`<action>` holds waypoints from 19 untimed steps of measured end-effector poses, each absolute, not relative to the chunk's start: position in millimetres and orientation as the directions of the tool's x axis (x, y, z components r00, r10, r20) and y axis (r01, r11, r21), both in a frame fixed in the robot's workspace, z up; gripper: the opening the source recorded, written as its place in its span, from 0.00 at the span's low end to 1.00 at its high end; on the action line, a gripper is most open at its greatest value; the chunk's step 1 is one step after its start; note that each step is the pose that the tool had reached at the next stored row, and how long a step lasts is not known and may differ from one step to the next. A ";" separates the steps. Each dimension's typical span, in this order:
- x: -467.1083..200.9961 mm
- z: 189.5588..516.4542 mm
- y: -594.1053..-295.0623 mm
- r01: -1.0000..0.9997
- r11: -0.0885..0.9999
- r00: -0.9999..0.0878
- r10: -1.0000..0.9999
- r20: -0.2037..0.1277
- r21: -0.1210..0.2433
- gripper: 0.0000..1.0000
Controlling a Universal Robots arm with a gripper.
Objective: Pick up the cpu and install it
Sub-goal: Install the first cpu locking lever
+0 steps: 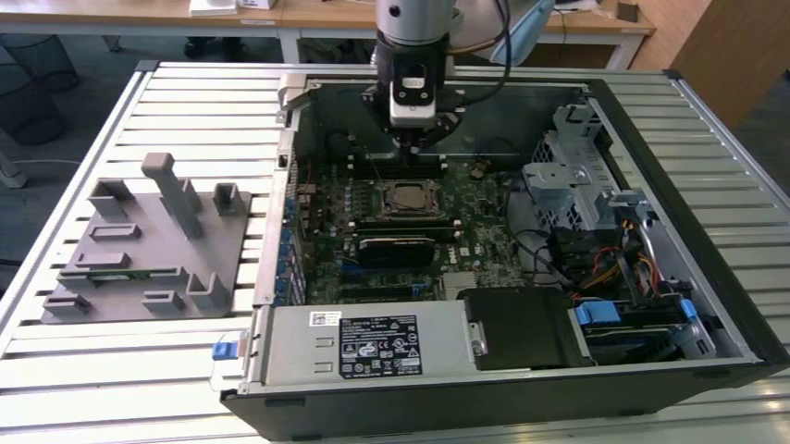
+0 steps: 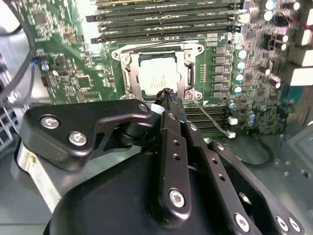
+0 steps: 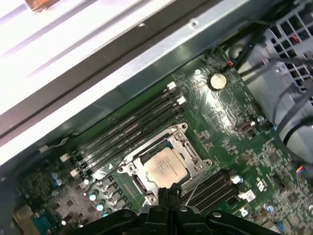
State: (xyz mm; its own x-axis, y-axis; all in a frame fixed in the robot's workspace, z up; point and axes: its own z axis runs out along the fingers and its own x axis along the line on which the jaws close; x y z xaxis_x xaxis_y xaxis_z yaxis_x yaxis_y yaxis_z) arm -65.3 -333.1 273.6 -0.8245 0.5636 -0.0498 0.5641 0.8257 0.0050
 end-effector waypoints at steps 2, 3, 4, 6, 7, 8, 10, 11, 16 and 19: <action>-65.3 273.5 -333.1 0.534 0.845 -0.844 0.534 -0.050 0.005 0.11; -65.3 273.5 -333.1 0.520 0.854 -0.853 0.519 -0.050 0.005 0.11; -65.3 273.4 -333.1 0.506 0.862 -0.861 0.506 -0.050 0.005 0.11; -65.3 273.4 -333.1 0.482 0.876 -0.875 0.481 -0.050 0.005 0.11; -65.3 273.3 -333.1 0.470 0.883 -0.881 0.470 -0.050 0.005 0.11; -65.4 273.2 -333.1 0.458 0.889 -0.888 0.458 -0.050 0.005 0.11; -65.4 273.2 -333.1 0.429 0.904 -0.902 0.428 -0.050 0.005 0.11; -65.5 273.1 -333.1 0.413 0.911 -0.910 0.413 -0.050 0.005 0.11; -65.5 272.6 -333.1 0.330 0.944 -0.943 0.330 -0.050 0.005 0.11; -65.5 272.0 -333.1 0.277 0.961 -0.960 0.277 -0.050 0.005 0.11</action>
